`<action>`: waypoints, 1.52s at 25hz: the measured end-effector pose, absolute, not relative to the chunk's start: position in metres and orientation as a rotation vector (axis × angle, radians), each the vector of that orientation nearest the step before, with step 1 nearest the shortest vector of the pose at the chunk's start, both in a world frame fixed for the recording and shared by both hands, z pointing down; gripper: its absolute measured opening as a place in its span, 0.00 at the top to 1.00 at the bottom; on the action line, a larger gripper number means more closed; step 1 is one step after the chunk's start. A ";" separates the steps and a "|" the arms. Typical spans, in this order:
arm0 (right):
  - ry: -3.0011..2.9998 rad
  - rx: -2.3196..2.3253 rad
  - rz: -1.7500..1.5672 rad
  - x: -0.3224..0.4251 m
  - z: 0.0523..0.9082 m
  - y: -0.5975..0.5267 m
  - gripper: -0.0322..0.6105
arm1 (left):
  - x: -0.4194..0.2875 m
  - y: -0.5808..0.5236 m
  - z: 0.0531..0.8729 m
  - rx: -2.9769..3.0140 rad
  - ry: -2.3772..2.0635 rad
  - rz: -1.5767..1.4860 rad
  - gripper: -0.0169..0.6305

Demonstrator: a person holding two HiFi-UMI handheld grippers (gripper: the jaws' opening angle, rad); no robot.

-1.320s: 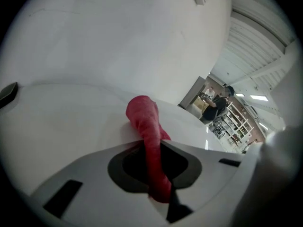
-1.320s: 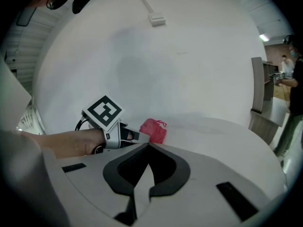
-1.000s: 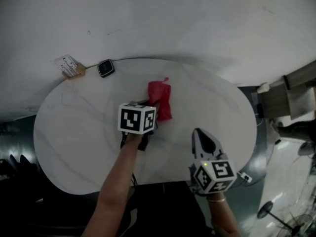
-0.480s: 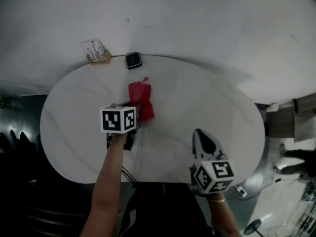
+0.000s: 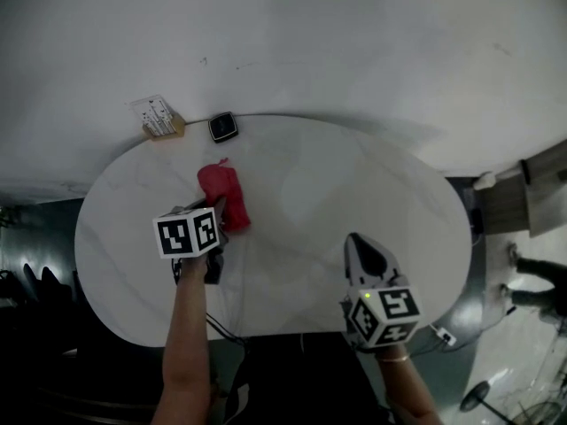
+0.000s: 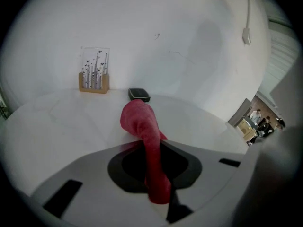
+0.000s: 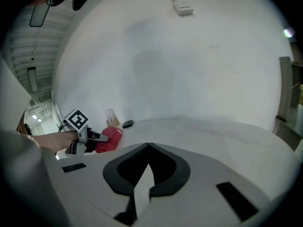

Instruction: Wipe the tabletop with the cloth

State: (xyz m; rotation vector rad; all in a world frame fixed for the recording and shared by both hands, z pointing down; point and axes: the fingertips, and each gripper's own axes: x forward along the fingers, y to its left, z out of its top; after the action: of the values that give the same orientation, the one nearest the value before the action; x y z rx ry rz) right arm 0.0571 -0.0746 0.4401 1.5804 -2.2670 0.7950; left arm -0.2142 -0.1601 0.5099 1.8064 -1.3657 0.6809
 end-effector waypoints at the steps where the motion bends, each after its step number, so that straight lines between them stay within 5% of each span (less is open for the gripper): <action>1: -2.260 1.596 0.796 0.062 0.440 -0.075 0.95 | -0.204 -0.166 0.505 1.834 -1.345 0.664 0.90; 20: -2.112 1.817 0.837 0.135 0.447 -0.084 0.95 | 0.100 -0.243 0.494 2.208 -0.795 0.698 0.90; 25: -2.110 1.801 0.858 0.138 0.451 -0.089 0.95 | 0.075 -0.253 0.523 2.160 -0.860 0.872 0.90; 38: -2.234 1.602 0.834 0.070 0.452 -0.114 0.95 | -0.110 -0.253 0.526 1.960 -1.143 0.685 0.89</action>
State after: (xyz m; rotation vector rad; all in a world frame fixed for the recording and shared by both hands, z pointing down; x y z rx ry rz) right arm 0.0702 -0.1136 0.4520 1.6020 -2.2345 0.8343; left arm -0.1098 -0.2534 0.5259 1.9601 -1.1433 0.6846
